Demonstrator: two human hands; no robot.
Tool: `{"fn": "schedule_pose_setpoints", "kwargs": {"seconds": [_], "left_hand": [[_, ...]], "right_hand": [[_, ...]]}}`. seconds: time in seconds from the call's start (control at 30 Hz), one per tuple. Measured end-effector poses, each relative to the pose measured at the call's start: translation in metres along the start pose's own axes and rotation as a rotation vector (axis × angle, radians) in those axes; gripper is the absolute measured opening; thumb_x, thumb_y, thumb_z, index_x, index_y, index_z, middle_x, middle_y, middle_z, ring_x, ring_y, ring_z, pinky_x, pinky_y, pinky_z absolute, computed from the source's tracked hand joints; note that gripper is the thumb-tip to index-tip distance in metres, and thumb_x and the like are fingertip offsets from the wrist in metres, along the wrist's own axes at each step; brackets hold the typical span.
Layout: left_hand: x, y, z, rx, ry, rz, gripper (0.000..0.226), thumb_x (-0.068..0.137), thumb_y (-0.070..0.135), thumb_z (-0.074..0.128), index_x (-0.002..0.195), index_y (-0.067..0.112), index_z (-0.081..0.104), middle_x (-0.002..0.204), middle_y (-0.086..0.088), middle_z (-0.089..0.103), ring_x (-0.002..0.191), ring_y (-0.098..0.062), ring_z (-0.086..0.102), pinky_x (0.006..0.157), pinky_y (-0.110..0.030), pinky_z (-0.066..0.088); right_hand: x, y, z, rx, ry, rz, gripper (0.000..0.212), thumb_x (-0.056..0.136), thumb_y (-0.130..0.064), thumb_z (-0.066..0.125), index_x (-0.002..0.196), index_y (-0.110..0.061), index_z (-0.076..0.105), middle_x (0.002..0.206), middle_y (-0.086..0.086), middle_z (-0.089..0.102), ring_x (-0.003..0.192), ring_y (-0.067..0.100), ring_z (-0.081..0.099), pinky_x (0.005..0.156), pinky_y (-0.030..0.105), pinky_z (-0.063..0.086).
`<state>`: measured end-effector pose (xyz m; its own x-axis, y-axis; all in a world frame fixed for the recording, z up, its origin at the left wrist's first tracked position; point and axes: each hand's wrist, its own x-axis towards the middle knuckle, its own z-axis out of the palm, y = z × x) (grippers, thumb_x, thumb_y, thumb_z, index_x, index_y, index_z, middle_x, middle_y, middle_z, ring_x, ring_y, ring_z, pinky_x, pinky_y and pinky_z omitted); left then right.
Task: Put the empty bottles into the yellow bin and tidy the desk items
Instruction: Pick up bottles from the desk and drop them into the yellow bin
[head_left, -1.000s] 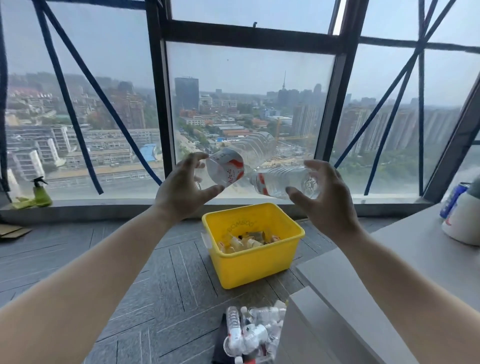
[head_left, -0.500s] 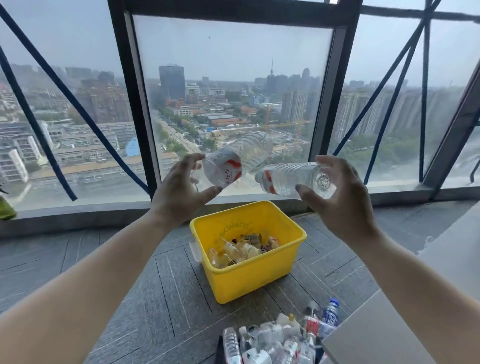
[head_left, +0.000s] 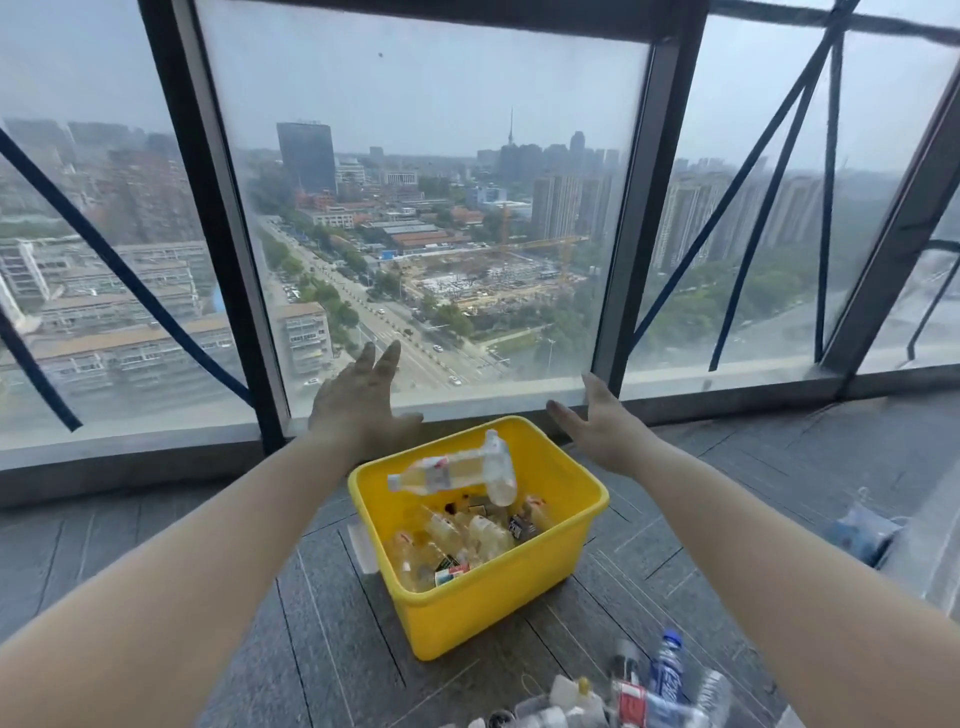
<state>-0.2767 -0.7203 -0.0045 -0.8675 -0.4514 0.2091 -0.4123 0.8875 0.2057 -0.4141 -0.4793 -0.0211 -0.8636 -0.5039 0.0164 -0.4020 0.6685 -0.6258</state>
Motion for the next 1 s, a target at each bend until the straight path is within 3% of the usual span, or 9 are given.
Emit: {"fn": "schedule_pose_setpoints", "kwargs": {"seconds": [0.13, 0.37, 0.67, 0.83, 1.0], "left_hand": [[-0.020, -0.006, -0.003, -0.125, -0.014, 0.002, 0.088, 0.087, 0.050, 0.056, 0.152, 0.023, 0.003, 0.160, -0.006, 0.005, 0.147, -0.022, 0.008, 0.117, -0.043, 0.018], [-0.093, 0.043, -0.049, -0.279, 0.028, 0.185, 0.084, 0.087, 0.042, 0.062, 0.152, 0.020, 0.013, 0.159, -0.003, 0.015, 0.145, -0.019, 0.016, 0.117, -0.038, 0.020], [-0.240, 0.167, -0.099, -0.412, 0.106, 0.422, 0.068, 0.086, 0.037, 0.064, 0.145, 0.023, 0.033, 0.150, -0.004, 0.033, 0.136, -0.020, 0.033, 0.104, -0.032, 0.031], [-0.320, 0.260, -0.114, -0.486, 0.118, 0.542, 0.063, 0.084, 0.038, 0.066, 0.140, 0.029, 0.038, 0.145, -0.004, 0.039, 0.132, -0.020, 0.038, 0.101, -0.034, 0.033], [-0.408, 0.355, -0.102, -0.583, 0.069, 0.629, 0.060, 0.083, 0.036, 0.068, 0.137, 0.027, 0.042, 0.143, -0.002, 0.042, 0.129, -0.018, 0.043, 0.100, -0.025, 0.031]], "right_hand": [[-0.028, 0.007, -0.012, -0.039, 0.045, 0.022, 0.080, 0.091, -0.056, 0.045, 0.151, -0.016, 0.011, 0.157, 0.009, 0.020, 0.141, 0.031, 0.027, 0.109, 0.044, 0.031], [-0.117, 0.005, -0.051, -0.093, 0.138, -0.038, 0.073, 0.090, -0.045, 0.057, 0.147, -0.011, 0.025, 0.152, 0.010, 0.031, 0.138, 0.028, 0.032, 0.109, 0.041, 0.032], [-0.297, 0.035, -0.120, -0.061, 0.326, -0.150, 0.055, 0.090, -0.034, 0.060, 0.137, -0.013, 0.041, 0.141, 0.006, 0.043, 0.131, 0.022, 0.038, 0.103, 0.030, 0.031], [-0.418, 0.086, -0.173, -0.098, 0.458, -0.087, 0.054, 0.090, -0.035, 0.060, 0.136, -0.012, 0.045, 0.141, 0.005, 0.045, 0.132, 0.019, 0.038, 0.105, 0.027, 0.028], [-0.553, 0.142, -0.224, -0.141, 0.564, 0.031, 0.052, 0.088, -0.034, 0.063, 0.134, -0.016, 0.047, 0.136, 0.003, 0.048, 0.129, 0.019, 0.042, 0.103, 0.029, 0.033]]}}
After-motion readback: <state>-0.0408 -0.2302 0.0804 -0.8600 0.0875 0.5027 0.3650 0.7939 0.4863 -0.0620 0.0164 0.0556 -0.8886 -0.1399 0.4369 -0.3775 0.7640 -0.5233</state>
